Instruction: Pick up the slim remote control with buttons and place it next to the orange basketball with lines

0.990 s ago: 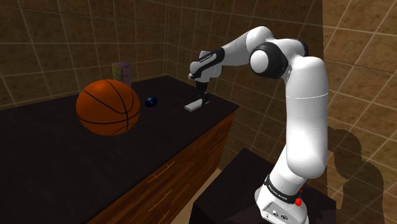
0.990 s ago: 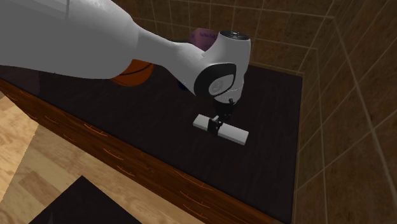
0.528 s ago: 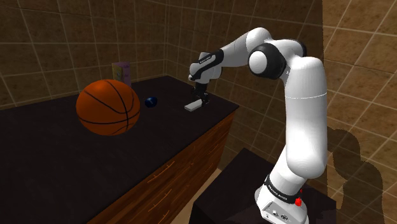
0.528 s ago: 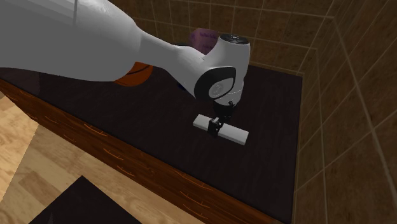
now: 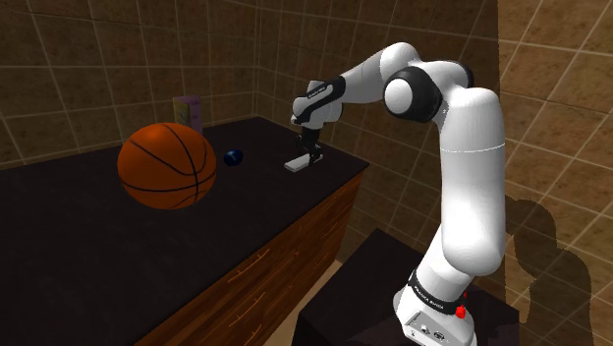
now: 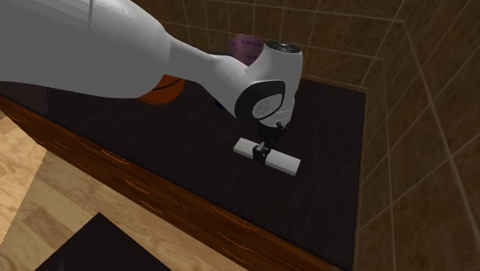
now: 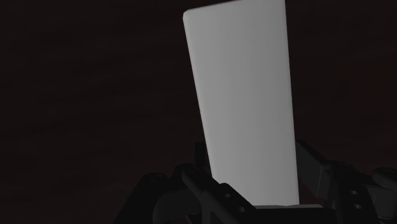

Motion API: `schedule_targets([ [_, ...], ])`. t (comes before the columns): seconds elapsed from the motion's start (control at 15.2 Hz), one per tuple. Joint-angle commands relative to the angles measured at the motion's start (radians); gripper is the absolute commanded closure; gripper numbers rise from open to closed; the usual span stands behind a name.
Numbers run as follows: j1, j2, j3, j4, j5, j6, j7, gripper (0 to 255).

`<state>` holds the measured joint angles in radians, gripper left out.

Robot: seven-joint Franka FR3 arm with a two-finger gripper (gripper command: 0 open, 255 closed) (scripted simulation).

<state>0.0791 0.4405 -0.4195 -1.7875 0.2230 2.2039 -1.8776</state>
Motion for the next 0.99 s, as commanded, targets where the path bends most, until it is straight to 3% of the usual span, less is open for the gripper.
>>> schedule_targets([
  [0.0, 0.0, 0.001, 0.0, -0.001, 0.0, 0.0, 0.0, 255],
  [0.92, 0.012, -0.071, -0.02, 0.065, -0.041, -0.132, 0.027, 255],
])
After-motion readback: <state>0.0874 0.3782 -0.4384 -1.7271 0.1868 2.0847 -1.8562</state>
